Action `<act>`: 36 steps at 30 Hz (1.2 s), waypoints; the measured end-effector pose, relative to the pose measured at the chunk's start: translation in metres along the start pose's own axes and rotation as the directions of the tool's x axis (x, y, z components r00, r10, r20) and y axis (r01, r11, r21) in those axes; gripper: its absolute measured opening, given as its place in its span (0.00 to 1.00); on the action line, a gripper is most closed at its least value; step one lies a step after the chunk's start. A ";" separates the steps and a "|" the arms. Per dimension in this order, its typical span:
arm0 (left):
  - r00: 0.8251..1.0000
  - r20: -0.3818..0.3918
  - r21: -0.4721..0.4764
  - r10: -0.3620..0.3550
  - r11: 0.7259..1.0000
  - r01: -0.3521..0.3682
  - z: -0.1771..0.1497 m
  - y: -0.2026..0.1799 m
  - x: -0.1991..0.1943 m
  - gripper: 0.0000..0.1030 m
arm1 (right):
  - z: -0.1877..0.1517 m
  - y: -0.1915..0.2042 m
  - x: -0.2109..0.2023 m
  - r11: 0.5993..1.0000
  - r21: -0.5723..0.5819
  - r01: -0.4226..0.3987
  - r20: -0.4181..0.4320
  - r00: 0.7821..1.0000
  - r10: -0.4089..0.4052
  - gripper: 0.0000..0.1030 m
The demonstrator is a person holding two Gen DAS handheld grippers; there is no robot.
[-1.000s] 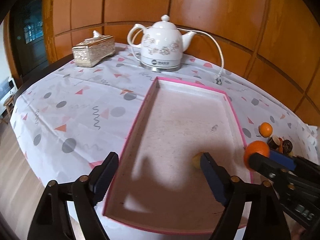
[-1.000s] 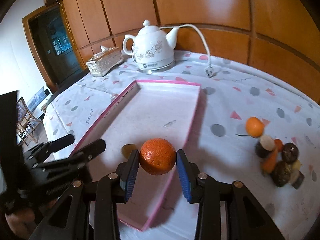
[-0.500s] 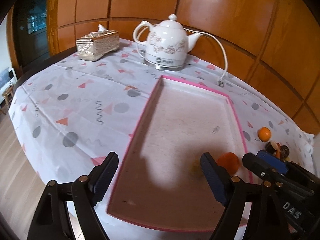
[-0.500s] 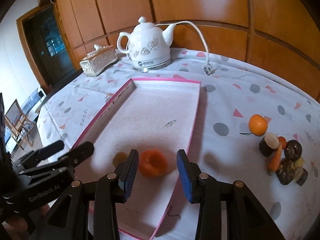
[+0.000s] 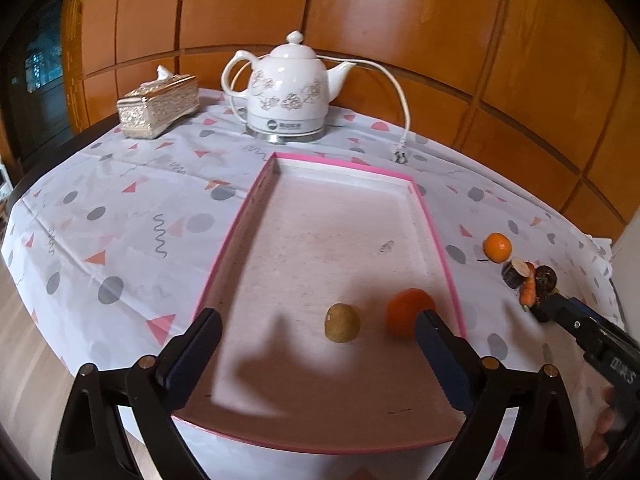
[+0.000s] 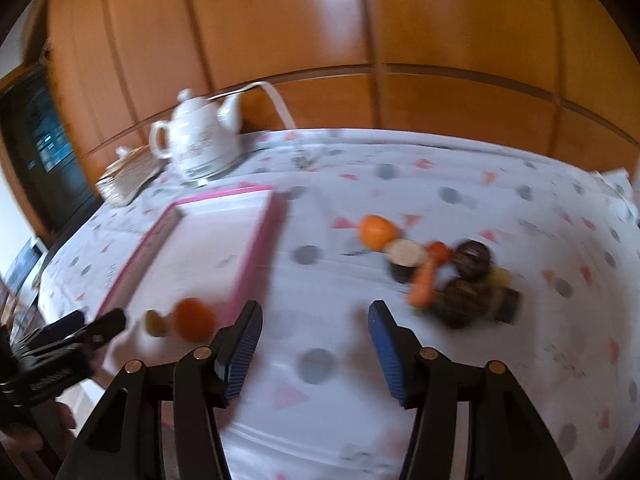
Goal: Organize fruits
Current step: 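Grasp the dark eggplant slice with the right tool while the left tool grasps the second orange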
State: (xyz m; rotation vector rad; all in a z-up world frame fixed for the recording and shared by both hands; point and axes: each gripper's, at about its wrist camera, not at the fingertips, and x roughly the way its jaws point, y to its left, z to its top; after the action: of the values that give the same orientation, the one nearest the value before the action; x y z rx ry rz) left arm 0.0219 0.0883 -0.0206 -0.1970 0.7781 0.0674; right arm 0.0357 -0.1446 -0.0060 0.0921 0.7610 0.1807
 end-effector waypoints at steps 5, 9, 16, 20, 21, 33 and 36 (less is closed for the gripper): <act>0.998 0.007 0.041 -0.058 0.997 0.058 0.004 -0.015 -0.005 0.98 | -0.009 -0.046 -0.008 0.992 0.093 0.082 -0.005 0.997 -0.082 0.54; 0.995 0.014 0.086 -0.096 0.992 0.094 0.006 -0.032 -0.009 0.99 | -0.018 -0.081 -0.014 0.977 0.164 0.137 -0.019 0.991 -0.136 0.54; 0.987 0.000 0.155 -0.161 0.975 0.159 0.013 -0.061 -0.008 1.00 | -0.024 -0.116 -0.017 0.951 0.237 0.201 -0.039 0.980 -0.198 0.54; 0.982 -0.004 0.192 -0.191 0.963 0.188 0.019 -0.078 -0.005 1.00 | -0.022 -0.123 -0.013 0.944 0.251 0.212 -0.045 0.977 -0.208 0.54; 0.981 -0.005 0.203 -0.195 0.960 0.192 0.019 -0.082 -0.005 1.00 | -0.021 -0.125 -0.012 0.943 0.257 0.212 -0.046 0.977 -0.207 0.54; 0.965 -0.046 0.232 -0.260 0.936 0.263 0.019 -0.110 0.010 1.00 | -0.005 -0.134 0.018 0.945 0.257 0.203 -0.073 0.979 -0.191 0.41; 0.964 -0.056 0.239 -0.259 0.934 0.264 0.021 -0.115 0.014 1.00 | -0.005 -0.137 0.027 0.943 0.263 0.201 -0.091 0.979 -0.183 0.40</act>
State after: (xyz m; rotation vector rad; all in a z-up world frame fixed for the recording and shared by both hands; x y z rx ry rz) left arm 0.0617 -0.0203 0.0012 -0.0657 0.7708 -0.2834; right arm 0.0692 -0.2738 -0.0481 0.2722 0.8524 -0.1091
